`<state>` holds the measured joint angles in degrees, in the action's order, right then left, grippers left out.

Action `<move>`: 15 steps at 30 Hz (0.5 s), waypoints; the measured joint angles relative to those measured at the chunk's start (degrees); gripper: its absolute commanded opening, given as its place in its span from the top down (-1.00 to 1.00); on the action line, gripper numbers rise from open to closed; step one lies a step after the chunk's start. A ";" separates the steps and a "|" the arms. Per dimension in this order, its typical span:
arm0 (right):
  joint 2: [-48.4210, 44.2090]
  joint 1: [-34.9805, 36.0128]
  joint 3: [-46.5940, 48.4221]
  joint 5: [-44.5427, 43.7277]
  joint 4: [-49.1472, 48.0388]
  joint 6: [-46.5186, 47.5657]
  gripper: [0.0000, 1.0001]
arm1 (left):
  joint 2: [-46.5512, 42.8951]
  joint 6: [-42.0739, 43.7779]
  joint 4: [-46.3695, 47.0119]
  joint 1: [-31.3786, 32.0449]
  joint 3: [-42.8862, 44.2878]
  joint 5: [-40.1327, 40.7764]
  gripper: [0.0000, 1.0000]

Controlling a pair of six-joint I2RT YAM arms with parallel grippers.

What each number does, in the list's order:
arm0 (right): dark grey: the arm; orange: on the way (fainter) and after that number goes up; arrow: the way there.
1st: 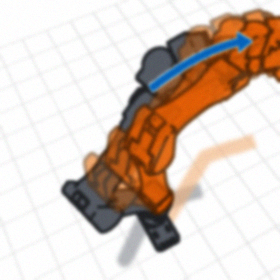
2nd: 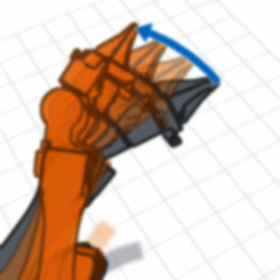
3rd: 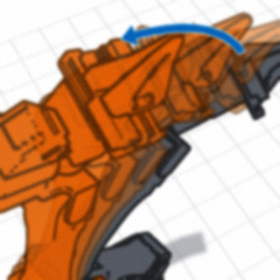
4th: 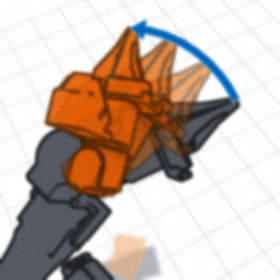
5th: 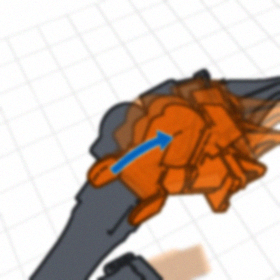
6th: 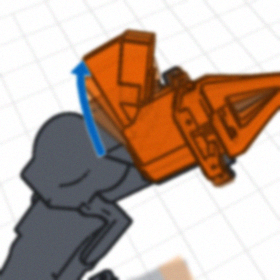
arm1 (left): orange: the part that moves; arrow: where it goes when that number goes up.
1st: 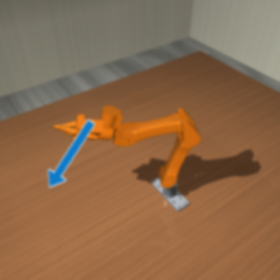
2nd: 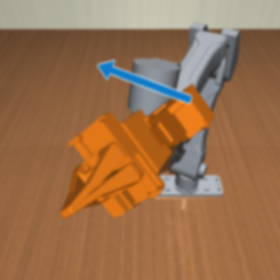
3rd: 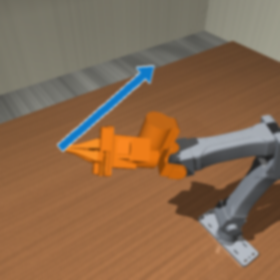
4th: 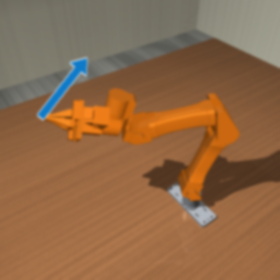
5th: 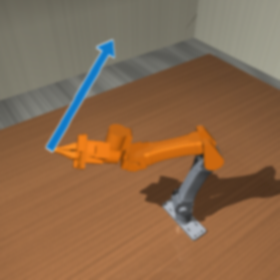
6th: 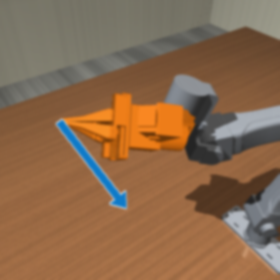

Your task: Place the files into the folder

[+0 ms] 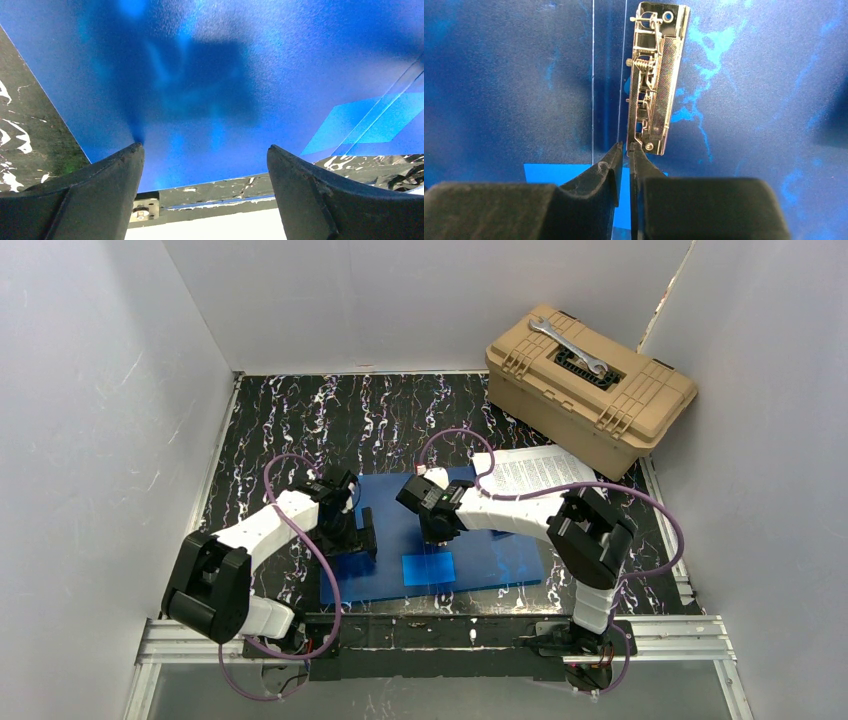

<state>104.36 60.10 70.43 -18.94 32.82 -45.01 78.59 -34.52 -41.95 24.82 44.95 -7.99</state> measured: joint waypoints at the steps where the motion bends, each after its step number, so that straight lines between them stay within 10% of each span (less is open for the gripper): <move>1: 0.15 0.00 0.00 -0.02 0.00 0.00 0.65 | 0.00 -0.02 0.04 0.09 -0.20 0.00 -0.81; 15: 0.63 0.11 -0.07 -0.72 -0.22 0.48 0.72 | 0.44 -0.04 0.20 0.55 -0.61 0.00 -0.81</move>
<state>104.99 60.20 70.37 -19.66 32.60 -44.53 79.02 -34.57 -41.76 25.36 44.34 -7.99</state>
